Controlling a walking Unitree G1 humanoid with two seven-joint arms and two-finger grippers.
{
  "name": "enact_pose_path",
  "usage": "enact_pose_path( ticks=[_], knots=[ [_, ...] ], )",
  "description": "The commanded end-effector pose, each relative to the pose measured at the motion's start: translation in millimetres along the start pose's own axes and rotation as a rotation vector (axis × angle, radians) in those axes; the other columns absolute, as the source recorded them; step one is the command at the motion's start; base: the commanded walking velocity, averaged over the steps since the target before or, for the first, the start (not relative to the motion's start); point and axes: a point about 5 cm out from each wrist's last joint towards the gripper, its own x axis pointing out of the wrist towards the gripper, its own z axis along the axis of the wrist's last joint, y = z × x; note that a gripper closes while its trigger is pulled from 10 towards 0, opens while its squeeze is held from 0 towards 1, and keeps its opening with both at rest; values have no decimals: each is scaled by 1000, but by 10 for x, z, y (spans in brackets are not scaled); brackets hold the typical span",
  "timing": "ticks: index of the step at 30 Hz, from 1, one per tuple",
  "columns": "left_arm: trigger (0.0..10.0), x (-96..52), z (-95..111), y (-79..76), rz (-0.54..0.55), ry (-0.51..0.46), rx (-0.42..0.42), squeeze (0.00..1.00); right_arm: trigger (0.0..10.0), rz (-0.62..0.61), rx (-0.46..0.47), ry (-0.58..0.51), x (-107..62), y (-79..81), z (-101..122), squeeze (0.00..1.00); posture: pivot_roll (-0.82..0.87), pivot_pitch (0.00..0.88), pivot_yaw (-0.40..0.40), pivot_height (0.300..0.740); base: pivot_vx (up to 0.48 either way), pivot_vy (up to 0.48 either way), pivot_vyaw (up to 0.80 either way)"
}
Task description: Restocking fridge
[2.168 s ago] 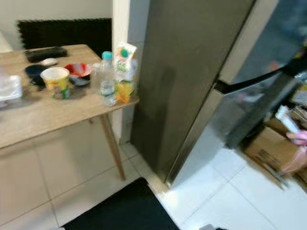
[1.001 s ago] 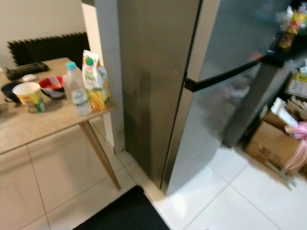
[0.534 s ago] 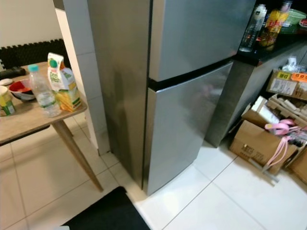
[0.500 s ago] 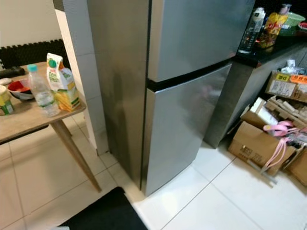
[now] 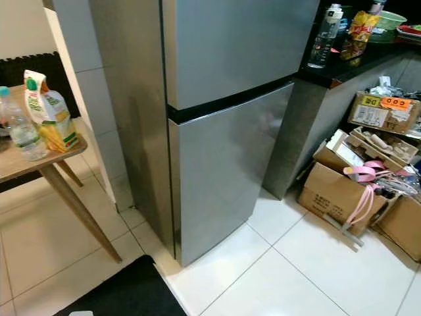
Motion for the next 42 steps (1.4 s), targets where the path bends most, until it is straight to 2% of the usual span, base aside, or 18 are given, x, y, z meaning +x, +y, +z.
enact_pose_path(
  ticks=[1, 9, 34, 38, 42],
  knots=[
    [10000, -21, -126, 6, -4, 53, 25, 0, 10000, 2, 5, -7, 1, 6, 14, 0, -58, 10, -53, 740, 0, -240, 0],
    [10000, -22, -124, 14, -7, 52, 22, 0, 10000, 6, -4, -6, 3, 18, 12, 0, -61, 11, -48, 740, 0, -450, 0],
    [10000, -20, -118, 3, -6, 49, 18, 0, 10000, 13, -7, -2, 2, 21, -6, 0, -66, 10, -44, 740, 0, 0, 0],
    [10000, -19, -119, -1, -4, 50, 24, 0, 10000, 14, -8, -2, 3, 22, -6, 0, -66, 10, -44, 740, 0, -480, 0],
    [10000, -18, -114, -2, 1, 47, 8, 0, 10000, 14, -8, -2, 2, 20, -6, 0, -69, 12, -48, 740, 0, 0, 0]
  ],
)
